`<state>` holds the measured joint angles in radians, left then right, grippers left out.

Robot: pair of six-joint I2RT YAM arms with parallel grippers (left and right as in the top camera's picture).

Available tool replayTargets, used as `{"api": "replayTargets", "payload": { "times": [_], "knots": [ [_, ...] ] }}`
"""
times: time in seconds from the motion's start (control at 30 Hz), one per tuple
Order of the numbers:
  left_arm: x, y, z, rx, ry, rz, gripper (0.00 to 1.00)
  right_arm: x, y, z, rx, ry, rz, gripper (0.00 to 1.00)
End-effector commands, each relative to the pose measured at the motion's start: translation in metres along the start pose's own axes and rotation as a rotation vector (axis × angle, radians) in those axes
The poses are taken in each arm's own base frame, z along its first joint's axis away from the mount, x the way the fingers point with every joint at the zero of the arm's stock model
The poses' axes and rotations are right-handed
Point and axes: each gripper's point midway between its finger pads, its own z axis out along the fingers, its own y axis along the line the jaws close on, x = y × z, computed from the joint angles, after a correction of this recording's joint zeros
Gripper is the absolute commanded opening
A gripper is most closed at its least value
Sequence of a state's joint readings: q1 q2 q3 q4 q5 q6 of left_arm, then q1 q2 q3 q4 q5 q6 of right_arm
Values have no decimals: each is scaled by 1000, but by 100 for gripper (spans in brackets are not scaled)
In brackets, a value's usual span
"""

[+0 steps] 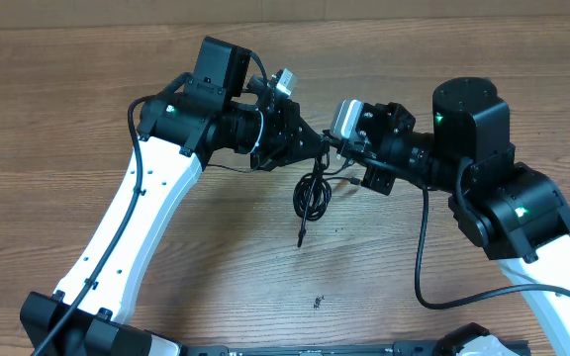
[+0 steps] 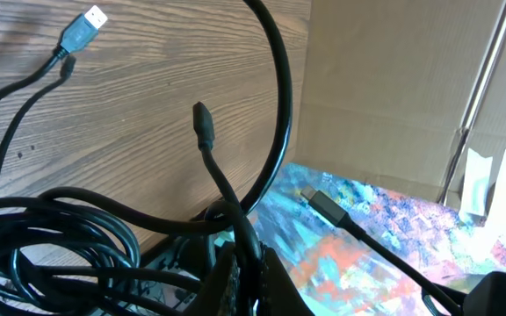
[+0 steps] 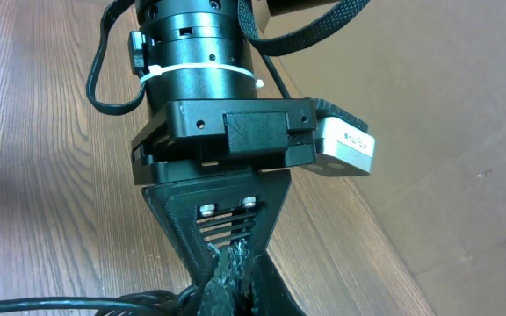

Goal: Untangle cables

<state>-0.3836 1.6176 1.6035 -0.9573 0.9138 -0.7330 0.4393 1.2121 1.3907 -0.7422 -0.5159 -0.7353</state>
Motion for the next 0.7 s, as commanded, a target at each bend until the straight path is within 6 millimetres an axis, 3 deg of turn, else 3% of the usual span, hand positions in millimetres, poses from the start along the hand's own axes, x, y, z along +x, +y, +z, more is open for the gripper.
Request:
{"api": "replayTargets", "payload": {
  "times": [0.0, 0.2, 0.3, 0.33, 0.4, 0.47, 0.57, 0.67],
  "knots": [
    [3, -12, -15, 36, -16, 44, 4, 1, -4, -2, 24, 10, 4, 4],
    [1, -17, -24, 87, -8, 113, 4, 8, -3, -2, 26, 41, 17, 4],
    [12, -30, -29, 187, 37, 362, 4, 9, -5, -2, 35, 49, 17, 5],
    [17, -35, -32, 230, 53, 429, 4, 9, -5, -2, 35, 49, 17, 15],
    [19, -39, -37, 270, 55, 494, 4, 9, -5, -2, 35, 49, 17, 27],
    [13, -34, -43, 264, 30, 516, 4, 9, -5, -2, 35, 49, 17, 37],
    [4, -24, -55, 248, -16, 590, 4, 10, -4, -2, 33, 52, 19, 63],
    [3, -15, -62, 233, -40, 702, 4, 10, -4, -2, 34, 51, 18, 76]
  ]
}}
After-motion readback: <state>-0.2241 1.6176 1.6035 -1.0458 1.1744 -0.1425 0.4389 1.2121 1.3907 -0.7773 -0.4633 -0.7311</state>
